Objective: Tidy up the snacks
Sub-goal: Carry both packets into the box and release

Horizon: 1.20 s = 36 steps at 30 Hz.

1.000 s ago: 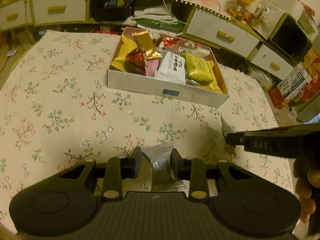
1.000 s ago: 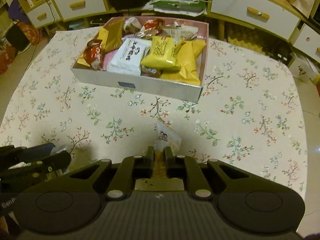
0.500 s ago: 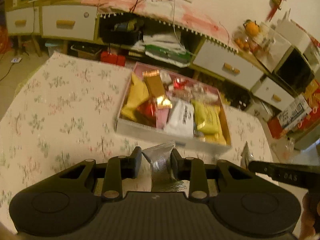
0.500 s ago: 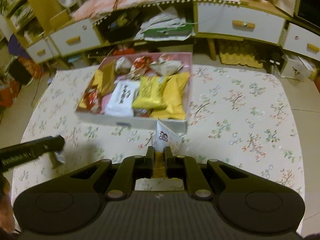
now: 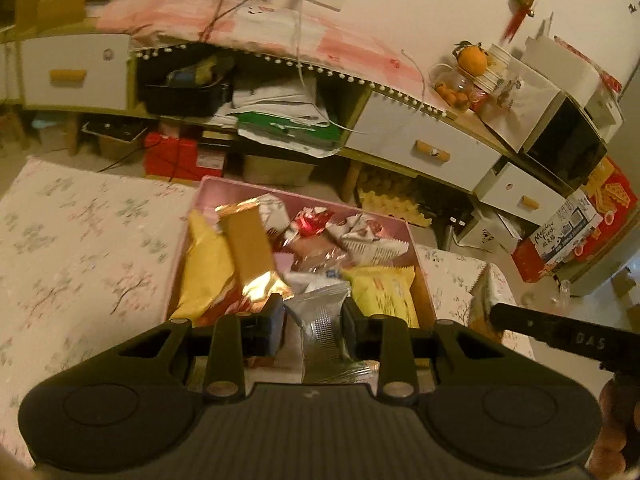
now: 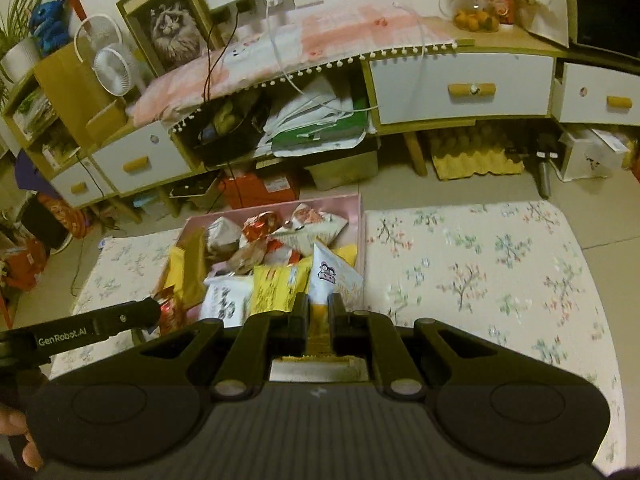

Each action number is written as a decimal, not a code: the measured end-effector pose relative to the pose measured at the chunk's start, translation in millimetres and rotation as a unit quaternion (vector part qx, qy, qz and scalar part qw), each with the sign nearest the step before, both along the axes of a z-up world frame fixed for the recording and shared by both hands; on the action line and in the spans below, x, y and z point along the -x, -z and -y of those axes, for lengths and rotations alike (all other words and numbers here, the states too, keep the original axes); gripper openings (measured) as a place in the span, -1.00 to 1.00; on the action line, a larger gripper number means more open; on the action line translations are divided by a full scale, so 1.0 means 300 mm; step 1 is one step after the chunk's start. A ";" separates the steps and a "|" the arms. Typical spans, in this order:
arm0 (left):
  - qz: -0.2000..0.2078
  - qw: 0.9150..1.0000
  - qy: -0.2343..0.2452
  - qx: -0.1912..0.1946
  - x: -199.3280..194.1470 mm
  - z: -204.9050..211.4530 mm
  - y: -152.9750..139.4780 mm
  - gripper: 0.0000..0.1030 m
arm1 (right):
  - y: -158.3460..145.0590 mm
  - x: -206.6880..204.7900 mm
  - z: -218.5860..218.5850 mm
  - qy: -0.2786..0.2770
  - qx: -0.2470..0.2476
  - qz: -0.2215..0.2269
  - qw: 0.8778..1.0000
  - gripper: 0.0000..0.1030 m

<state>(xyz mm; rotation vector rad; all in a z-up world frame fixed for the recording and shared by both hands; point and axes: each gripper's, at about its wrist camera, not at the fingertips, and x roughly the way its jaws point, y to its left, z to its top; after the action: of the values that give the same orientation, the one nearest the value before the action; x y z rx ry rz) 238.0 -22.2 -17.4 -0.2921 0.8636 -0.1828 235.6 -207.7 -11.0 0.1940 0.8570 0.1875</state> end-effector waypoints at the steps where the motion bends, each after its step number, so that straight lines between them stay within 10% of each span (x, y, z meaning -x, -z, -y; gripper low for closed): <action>1: 0.002 1.000 0.001 0.000 -0.013 0.001 -0.001 -0.30 | 0.011 -0.021 -0.008 -0.002 0.005 0.001 1.000 -0.83; 24: 0.013 1.000 -0.021 0.018 -0.096 -0.021 -0.002 -0.13 | -0.004 -0.116 -0.124 -0.015 -0.055 0.042 0.997 -0.69; 36: 0.041 0.991 -0.008 -0.129 0.118 0.030 -0.116 -0.01 | -0.089 0.018 -0.166 -0.027 -0.014 0.034 0.999 -0.59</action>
<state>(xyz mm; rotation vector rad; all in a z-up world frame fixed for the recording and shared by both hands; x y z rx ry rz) 202.6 -31.1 17.4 -0.0497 0.7928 -0.0661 230.2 -158.1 15.6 0.1896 0.7918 0.2547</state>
